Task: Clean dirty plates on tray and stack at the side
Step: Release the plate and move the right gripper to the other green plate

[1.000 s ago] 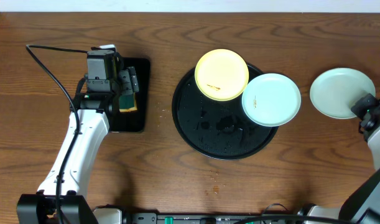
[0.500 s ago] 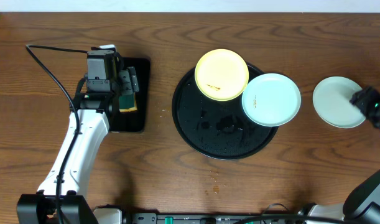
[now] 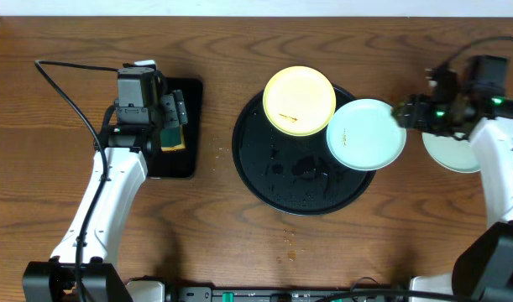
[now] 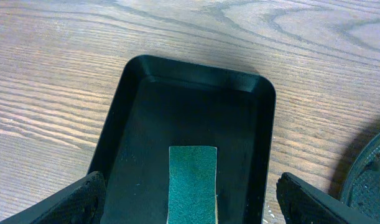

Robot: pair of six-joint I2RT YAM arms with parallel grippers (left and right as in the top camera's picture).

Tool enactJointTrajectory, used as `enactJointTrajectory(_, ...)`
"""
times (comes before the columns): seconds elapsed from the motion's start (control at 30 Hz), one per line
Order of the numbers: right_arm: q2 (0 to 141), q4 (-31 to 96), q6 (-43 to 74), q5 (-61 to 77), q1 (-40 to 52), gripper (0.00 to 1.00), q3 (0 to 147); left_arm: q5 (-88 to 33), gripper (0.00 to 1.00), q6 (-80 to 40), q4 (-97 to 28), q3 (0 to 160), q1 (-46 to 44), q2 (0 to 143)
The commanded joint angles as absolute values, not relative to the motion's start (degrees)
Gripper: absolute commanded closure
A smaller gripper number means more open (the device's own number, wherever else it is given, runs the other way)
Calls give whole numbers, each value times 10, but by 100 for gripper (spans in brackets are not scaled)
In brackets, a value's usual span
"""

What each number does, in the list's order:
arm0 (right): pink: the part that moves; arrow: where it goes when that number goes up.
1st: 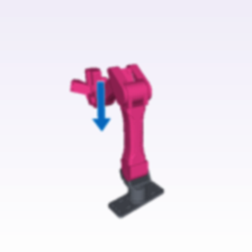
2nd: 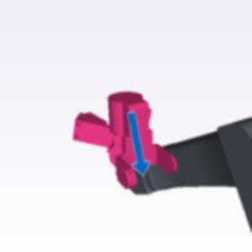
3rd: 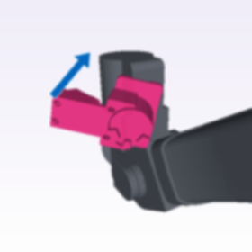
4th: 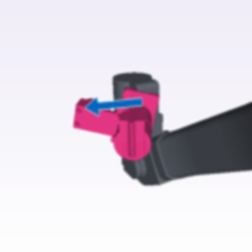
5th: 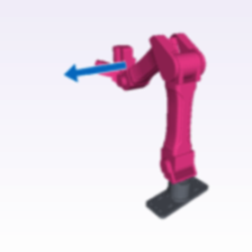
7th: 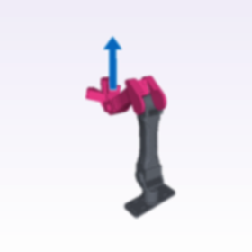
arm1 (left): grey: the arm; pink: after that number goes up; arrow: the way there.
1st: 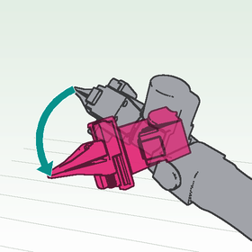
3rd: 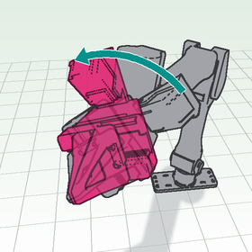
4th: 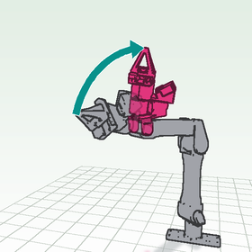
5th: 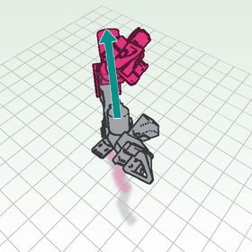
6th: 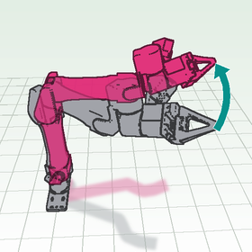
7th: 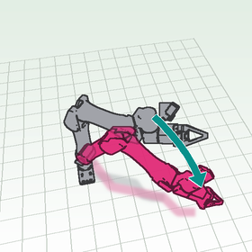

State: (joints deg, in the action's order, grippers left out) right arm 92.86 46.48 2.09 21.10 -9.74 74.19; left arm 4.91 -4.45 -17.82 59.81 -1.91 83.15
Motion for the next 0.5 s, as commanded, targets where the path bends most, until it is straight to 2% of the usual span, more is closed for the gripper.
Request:
enactJointTrajectory(0.0,926,452,-1,205,-16,38,740,56,12,-43,-179,606,-17,832)
enactJointTrajectory(0.03,927,453,-1,174,7,39,740,56,12,-43,-179,606,-17,832)
enactJointTrajectory(0.1,927,457,1,88,53,48,740,56,12,-43,-179,606,-17,832)
enactJointTrajectory(0.23,927,468,32,-31,105,51,740,56,12,-43,-179,606,-17,832)
enactJointTrajectory(0.33,927,491,47,-75,105,53,740,56,12,-43,-179,606,-17,832)
enactJointTrajectory(0.47,927,495,46,-53,64,57,740,56,12,-43,-179,606,-17,832)
